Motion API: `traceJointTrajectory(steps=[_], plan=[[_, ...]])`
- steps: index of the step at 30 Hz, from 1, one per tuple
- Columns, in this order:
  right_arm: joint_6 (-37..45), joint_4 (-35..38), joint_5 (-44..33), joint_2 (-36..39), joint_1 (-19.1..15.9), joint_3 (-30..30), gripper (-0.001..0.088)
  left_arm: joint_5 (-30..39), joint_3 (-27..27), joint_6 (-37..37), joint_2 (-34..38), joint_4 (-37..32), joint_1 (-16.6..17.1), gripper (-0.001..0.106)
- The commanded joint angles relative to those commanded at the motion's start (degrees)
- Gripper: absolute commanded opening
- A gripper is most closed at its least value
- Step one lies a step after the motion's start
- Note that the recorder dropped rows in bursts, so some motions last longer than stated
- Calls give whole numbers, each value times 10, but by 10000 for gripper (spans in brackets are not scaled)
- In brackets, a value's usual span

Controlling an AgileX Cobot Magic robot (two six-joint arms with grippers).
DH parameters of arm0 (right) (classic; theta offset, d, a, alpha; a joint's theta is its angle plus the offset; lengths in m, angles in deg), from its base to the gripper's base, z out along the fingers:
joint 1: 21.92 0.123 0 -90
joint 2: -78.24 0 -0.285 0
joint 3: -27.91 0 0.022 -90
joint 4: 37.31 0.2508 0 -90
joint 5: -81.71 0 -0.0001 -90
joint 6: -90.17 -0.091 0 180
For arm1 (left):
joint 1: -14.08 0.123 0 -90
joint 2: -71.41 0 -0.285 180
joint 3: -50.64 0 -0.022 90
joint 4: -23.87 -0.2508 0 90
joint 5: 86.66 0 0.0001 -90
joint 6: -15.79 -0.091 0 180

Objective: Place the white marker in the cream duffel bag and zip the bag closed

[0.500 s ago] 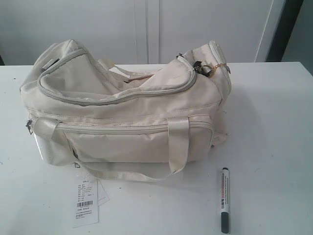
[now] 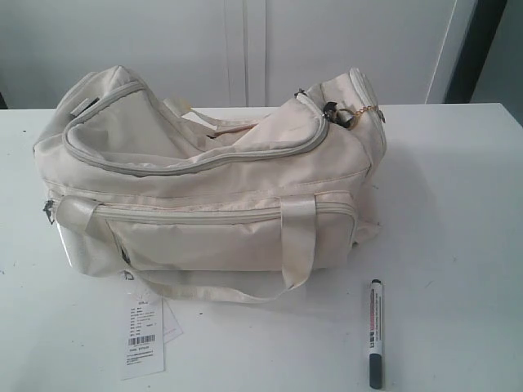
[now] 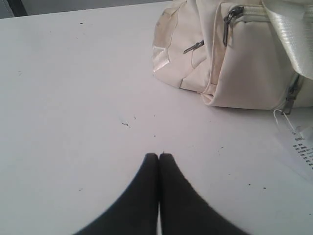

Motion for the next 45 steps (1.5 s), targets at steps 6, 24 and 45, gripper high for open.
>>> traceJointTrajectory(steps=[6,24,45], plan=[[-20,4,120,0,0,0,0,-30,0,5,0,31,0,0],[-86,5,464,132,0,-134,0,-74,0,42,0,101,0,0],[105,61,-198,727,0,-630,0,-109,0,80,0,165,0,0]])
